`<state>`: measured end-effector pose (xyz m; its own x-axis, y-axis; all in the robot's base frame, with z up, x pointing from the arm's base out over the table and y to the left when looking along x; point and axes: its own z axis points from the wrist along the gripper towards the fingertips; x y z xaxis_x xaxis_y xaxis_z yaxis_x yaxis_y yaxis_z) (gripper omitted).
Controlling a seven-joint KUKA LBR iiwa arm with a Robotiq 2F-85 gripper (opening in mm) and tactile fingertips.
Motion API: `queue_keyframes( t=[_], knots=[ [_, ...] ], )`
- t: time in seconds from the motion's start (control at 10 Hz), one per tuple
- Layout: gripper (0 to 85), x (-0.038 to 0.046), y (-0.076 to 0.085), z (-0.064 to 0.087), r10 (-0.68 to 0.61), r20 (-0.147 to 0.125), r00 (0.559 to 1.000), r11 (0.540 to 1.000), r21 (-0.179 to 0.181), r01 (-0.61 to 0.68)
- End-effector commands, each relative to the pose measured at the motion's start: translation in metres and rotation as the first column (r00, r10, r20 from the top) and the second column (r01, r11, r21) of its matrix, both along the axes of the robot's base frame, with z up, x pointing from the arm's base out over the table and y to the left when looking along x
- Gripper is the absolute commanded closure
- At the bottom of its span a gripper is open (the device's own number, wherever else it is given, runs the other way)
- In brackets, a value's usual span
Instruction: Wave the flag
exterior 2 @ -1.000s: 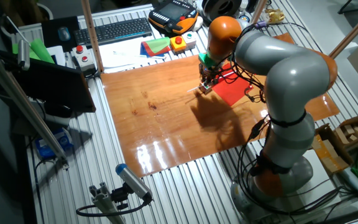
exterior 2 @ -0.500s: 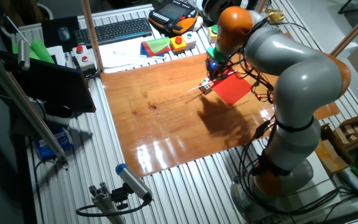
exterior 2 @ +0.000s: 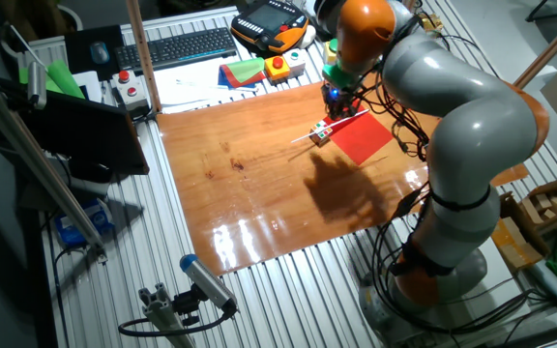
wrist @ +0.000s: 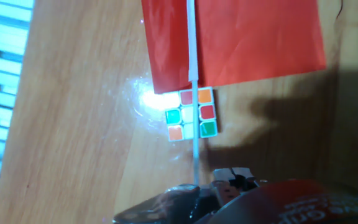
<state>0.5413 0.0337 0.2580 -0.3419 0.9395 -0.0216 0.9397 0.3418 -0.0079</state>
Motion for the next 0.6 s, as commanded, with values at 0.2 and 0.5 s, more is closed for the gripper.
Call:
queue_keyframes(
  t=[0.2,0.5],
  knots=[
    [84.3,-0.0062,0.001,0.01,0.024,-0.003,1.0,1.0,0.008,-0.024],
    [84.3,-0.0167,0.002,0.018,0.087,-0.007,0.996,0.996,0.027,-0.087]
  ],
)
